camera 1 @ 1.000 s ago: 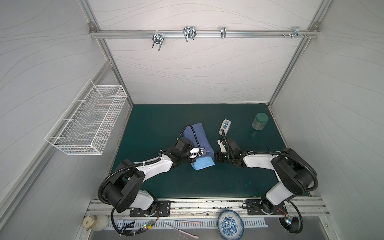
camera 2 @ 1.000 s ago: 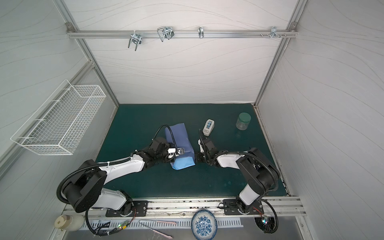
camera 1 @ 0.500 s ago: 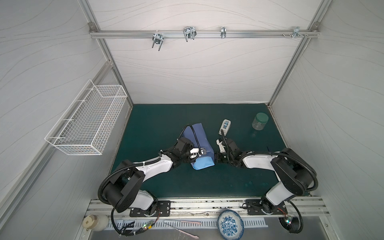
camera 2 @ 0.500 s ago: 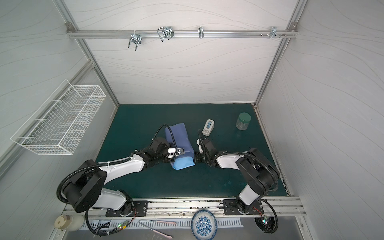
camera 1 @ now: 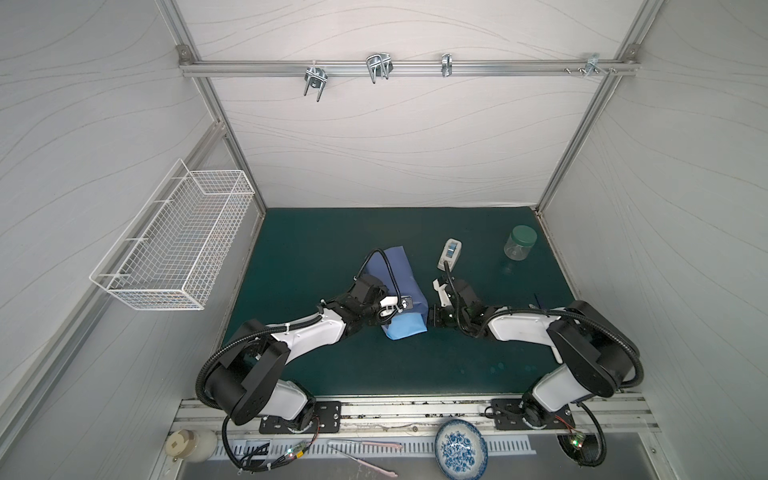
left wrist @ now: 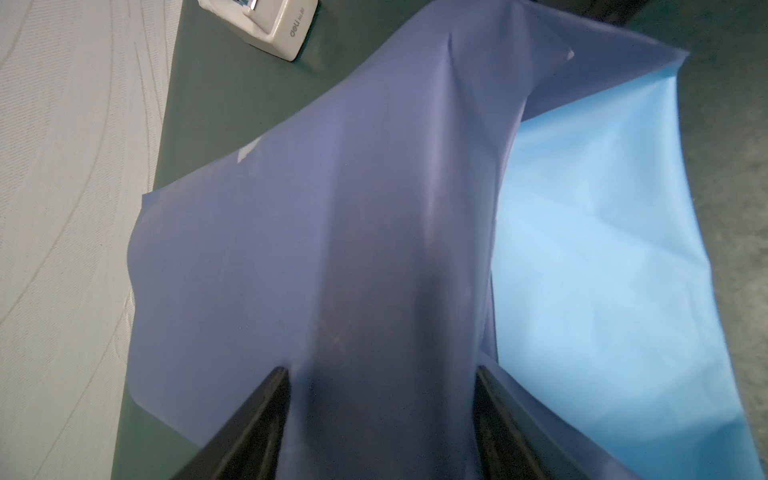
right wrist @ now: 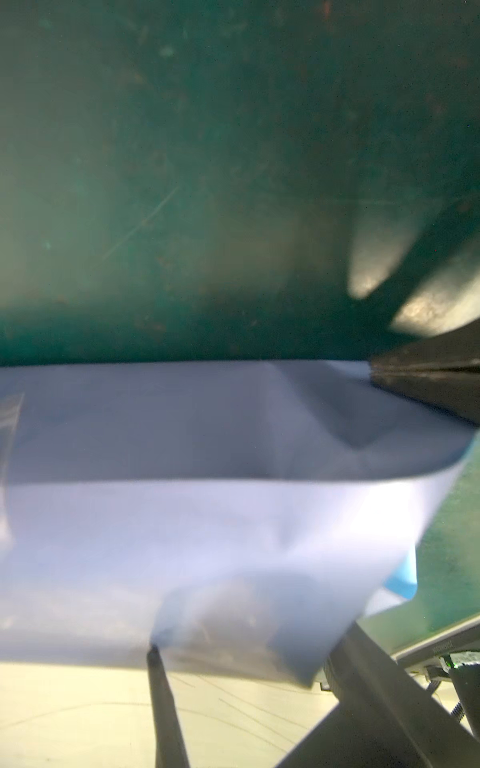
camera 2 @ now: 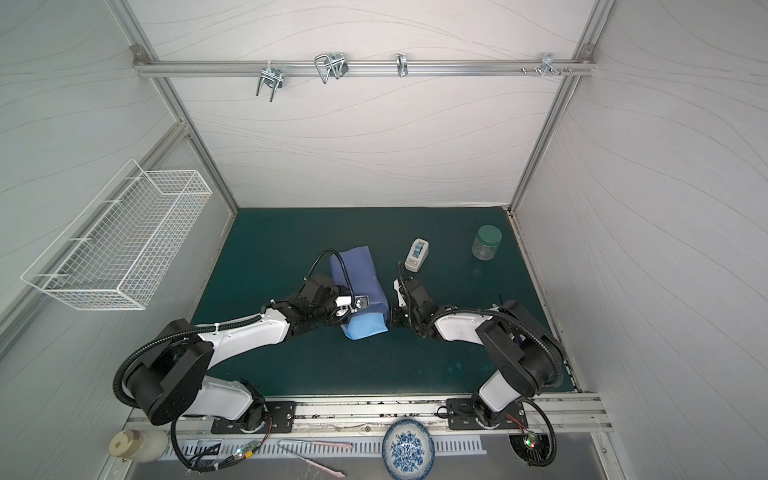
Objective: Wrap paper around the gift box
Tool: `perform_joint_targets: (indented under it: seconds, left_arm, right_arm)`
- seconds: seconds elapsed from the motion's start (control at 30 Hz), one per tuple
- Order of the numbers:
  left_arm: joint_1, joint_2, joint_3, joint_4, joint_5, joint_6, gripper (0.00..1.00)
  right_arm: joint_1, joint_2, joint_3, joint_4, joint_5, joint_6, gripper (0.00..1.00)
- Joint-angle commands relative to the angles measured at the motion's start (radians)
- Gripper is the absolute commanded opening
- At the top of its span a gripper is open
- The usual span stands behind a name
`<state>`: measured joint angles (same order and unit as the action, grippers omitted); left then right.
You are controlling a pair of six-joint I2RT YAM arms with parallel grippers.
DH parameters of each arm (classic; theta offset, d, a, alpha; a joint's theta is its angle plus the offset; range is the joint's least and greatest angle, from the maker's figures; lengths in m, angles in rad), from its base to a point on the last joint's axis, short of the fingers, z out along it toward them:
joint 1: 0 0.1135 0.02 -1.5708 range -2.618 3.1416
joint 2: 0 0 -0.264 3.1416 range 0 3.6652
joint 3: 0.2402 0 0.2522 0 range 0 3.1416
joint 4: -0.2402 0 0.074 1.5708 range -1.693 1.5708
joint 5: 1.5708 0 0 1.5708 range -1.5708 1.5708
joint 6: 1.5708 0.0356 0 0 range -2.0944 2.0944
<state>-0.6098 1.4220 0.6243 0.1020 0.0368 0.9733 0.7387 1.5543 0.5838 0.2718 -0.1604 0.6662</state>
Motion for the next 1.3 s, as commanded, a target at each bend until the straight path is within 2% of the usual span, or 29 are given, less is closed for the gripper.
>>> perform_joint_targets:
  seconds: [0.0,0.4,0.93,1.27]
  left_arm:
    - [-0.001,0.026,0.004,-0.122,-0.005,0.002,0.7]
    - [-0.003,0.022,0.004,-0.126,-0.007,0.002,0.7]
    - [-0.003,0.026,0.006,-0.13,-0.01,0.001,0.7]
    - [-0.003,0.023,0.008,-0.127,-0.005,-0.002,0.7]
  right_arm:
    - [0.01,-0.021,-0.001,0.023,0.005,0.016,0.05]
    - [0.028,-0.001,0.008,0.054,0.026,0.027,0.04]
    - [0.069,-0.029,-0.058,0.157,0.104,0.089,0.05]
    - [0.061,-0.067,-0.097,0.07,0.202,0.083,0.06]
